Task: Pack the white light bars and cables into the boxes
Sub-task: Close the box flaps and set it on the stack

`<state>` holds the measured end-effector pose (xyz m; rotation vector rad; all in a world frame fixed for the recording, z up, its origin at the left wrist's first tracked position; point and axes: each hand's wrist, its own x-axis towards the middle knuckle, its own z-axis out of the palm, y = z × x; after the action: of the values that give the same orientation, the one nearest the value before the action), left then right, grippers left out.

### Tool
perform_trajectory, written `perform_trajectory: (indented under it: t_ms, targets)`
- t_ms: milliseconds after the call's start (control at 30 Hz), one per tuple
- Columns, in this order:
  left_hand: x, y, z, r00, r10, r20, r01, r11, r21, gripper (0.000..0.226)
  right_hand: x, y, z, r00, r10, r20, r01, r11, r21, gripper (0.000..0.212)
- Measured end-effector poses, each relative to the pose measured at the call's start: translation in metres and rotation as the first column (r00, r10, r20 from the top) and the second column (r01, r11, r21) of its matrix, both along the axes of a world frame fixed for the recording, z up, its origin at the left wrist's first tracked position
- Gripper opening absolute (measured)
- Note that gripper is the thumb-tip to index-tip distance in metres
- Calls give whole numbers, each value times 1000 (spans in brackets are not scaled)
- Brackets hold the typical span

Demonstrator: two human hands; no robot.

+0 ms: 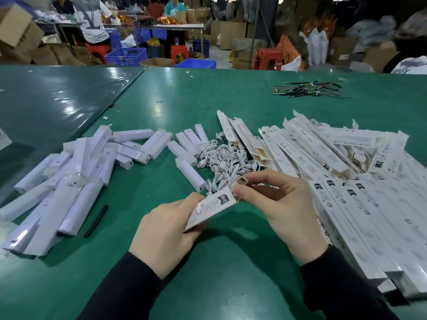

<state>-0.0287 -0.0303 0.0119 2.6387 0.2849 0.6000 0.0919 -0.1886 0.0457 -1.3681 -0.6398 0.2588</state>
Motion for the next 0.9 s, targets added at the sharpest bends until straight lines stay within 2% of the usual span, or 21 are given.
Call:
perform_trajectory:
  t_ms: [167, 300, 500, 600, 700, 900]
  targets:
    - [-2, 0, -1, 1000, -11, 27, 10, 1000, 30, 34, 4, 0, -4, 999, -45, -28, 44, 998, -50, 21]
    - [-2, 1, -1, 997, 6, 81, -9, 999, 48, 25, 3, 2, -7, 999, -24, -22, 24, 999, -40, 11]
    - [-2, 0, -1, 998, 9, 63, -15, 994, 106, 27, -2, 5, -15, 998, -59, -34, 55, 995, -87, 5]
    - [-3, 1, -1, 998, 16, 67, -22, 995, 94, 22, -5, 7, -16, 993, -112, 29, 113, 991, -70, 4]
    - [-3, 0, 0, 995, 42, 92, -48, 997, 63, 19, -8, 8, -14, 989, -82, 121, 96, 989, -112, 8]
    - [-3, -3, 1, 997, 37, 69, -46, 990, 130, 23, -6, 5, -10, 990, -20, 136, 50, 974, -220, 12]
